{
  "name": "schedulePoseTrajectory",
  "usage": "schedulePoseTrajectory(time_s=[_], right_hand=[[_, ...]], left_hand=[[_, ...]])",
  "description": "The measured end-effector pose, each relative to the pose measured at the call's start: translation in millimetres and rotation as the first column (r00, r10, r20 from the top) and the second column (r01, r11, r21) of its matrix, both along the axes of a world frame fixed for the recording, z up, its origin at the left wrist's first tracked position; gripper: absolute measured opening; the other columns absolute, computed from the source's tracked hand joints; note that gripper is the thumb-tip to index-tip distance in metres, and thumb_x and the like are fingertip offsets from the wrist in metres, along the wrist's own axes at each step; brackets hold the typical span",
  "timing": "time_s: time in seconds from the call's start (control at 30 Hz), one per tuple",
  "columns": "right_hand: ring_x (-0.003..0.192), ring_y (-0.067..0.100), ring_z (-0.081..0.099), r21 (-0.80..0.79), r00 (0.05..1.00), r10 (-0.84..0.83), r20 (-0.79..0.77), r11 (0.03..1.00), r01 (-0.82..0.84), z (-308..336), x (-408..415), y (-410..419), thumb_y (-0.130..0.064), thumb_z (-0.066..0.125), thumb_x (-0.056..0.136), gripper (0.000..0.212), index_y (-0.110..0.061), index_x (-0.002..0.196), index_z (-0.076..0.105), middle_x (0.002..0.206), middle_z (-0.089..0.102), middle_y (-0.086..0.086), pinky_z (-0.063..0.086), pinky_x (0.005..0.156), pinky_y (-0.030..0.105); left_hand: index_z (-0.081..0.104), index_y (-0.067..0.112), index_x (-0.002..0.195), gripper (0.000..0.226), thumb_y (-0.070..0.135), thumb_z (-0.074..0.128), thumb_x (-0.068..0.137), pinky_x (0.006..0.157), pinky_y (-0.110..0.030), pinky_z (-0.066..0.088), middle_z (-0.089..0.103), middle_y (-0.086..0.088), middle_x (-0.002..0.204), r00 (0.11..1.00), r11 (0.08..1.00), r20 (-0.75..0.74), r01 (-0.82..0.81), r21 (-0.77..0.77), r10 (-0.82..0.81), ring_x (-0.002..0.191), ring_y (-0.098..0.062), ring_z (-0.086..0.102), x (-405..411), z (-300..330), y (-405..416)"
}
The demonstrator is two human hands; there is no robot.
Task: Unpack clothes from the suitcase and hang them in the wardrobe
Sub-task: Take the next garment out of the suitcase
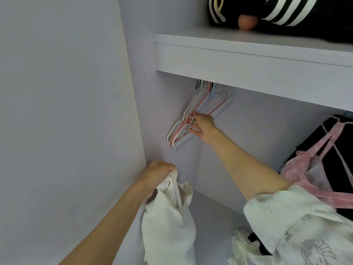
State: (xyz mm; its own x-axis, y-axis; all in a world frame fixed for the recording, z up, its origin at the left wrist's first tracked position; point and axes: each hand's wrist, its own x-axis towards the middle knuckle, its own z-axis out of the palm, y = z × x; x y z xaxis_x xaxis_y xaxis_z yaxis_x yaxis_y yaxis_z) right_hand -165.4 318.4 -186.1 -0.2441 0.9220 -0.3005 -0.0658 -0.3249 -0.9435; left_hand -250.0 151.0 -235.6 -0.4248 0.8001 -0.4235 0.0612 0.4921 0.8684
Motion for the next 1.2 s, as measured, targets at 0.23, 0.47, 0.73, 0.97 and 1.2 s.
schedulePoseTrajectory(time_s=[0.23,0.47,0.73,0.97,1.2], right_hand=[[0.066,0.018,0.057,0.167,0.979,-0.159,0.129,0.976,0.136,-12,15,9,-0.013,0.053,0.093,0.028,-0.007,0.066,0.056,0.067,0.056,0.005,0.056,0.078,0.036],[0.077,0.018,0.051,0.274,0.918,-0.38,0.116,0.9,0.338,-17,48,15,-0.009,0.033,0.097,0.034,-0.009,0.115,0.061,0.095,0.053,0.005,0.047,0.065,0.028],[0.06,0.0,0.036,0.398,0.922,-0.386,0.007,0.847,0.352,-3,94,15,-0.016,0.033,0.1,0.035,-0.025,0.128,0.052,0.073,0.038,-0.014,0.032,0.056,0.015],[0.06,0.01,0.042,0.499,0.886,-0.459,0.069,0.785,0.368,-8,129,-19,-0.005,0.041,0.093,0.018,-0.016,0.083,0.051,0.067,0.045,-0.005,0.036,0.055,0.023],[0.046,0.012,0.025,0.397,0.876,-0.481,-0.021,0.8,0.449,-61,165,-75,-0.033,0.057,0.092,0.049,-0.019,0.054,0.029,0.049,0.027,-0.001,0.024,0.049,0.026]], left_hand=[[0.061,0.014,0.073,0.014,0.019,0.06,0.085,0.086,-0.035,0.049,0.065,-0.013,0.092,0.999,0.999,0.015,0.028,-0.015,-0.028,0.089,-0.027,0.062,2,-5,10],[0.062,0.017,0.074,0.013,0.023,0.061,0.085,0.091,-0.038,0.05,0.068,-0.011,0.091,0.999,0.999,0.01,0.036,-0.014,-0.036,0.094,-0.028,0.064,11,-4,14],[0.058,0.018,0.075,0.017,0.024,0.057,0.09,0.082,-0.032,0.047,0.063,-0.006,0.081,0.996,0.996,0.011,0.088,0.009,-0.088,0.083,-0.024,0.06,30,-3,16],[0.056,0.006,0.104,0.02,0.013,0.061,0.085,0.071,-0.032,0.047,0.062,-0.007,0.07,0.934,0.953,0.195,0.288,0.091,-0.301,0.073,-0.022,0.057,41,-12,8],[0.056,0.019,0.111,0.034,-0.003,0.051,0.085,0.069,-0.029,0.044,0.057,-0.006,0.092,0.919,0.93,0.152,0.368,-0.006,-0.363,0.083,-0.019,0.054,57,-22,2]])
